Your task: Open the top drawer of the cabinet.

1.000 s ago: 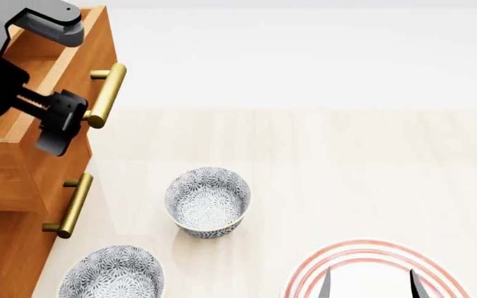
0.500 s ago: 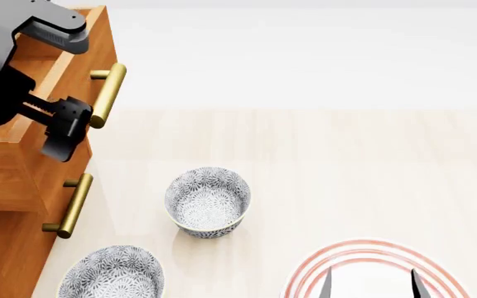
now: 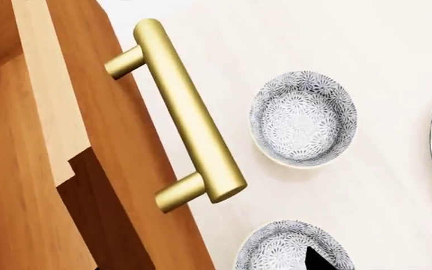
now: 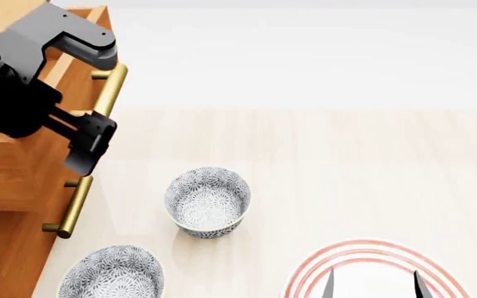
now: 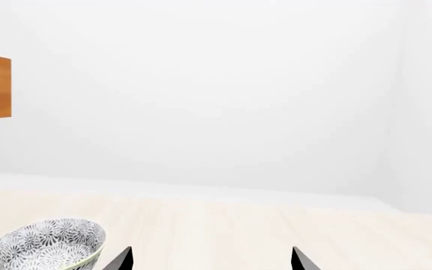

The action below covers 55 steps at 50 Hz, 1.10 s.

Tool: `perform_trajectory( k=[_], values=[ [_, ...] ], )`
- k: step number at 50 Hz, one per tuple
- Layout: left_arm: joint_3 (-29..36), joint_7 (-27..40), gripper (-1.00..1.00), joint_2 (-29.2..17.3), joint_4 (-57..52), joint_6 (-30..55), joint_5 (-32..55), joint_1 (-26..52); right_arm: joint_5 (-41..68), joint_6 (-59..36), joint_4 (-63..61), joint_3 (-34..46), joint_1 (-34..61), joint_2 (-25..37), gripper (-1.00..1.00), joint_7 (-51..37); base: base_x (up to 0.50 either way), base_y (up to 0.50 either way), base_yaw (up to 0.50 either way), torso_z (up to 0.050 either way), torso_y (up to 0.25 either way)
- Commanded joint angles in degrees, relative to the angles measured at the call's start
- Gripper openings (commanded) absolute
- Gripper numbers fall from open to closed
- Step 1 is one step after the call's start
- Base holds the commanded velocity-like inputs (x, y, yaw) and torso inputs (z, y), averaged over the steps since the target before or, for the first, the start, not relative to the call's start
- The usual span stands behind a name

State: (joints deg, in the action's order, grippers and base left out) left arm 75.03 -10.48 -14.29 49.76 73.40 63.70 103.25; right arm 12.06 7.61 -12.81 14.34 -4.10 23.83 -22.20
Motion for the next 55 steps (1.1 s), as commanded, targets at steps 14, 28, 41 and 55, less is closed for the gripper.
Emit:
perform_trajectory(
  k=[14, 28, 41, 55],
  values=[
    [-1.6, 1.12, 1.0, 1.14, -4.33, 0.55, 3.05, -1.56, 0.27, 0.26, -0.24, 0.01, -0.18, 0.35, 1.0, -0.17, 0.0, 0.0, 0.0, 0.0, 0.0],
    [-2.68, 3.24, 1.0, 1.63, -7.83, 1.55, 4.91, -2.2, 0.57, 0.37, -0.51, -0.13, -0.35, 0.61, 1.0, -0.32, 0.0, 0.0, 0.0, 0.0, 0.0],
    [-5.05, 6.59, 1.0, 1.69, -12.32, 3.34, 8.08, -2.08, 1.04, 0.47, -0.95, -0.48, -0.47, 0.88, 1.0, -0.55, 0.0, 0.0, 0.0, 0.0, 0.0],
    [-7.69, 10.71, 1.0, 1.65, -17.07, 5.02, 11.78, -1.92, 1.17, 0.89, -0.63, -0.46, -0.43, 0.99, 1.0, -0.53, 0.0, 0.0, 0.0, 0.0, 0.0]
  ],
)
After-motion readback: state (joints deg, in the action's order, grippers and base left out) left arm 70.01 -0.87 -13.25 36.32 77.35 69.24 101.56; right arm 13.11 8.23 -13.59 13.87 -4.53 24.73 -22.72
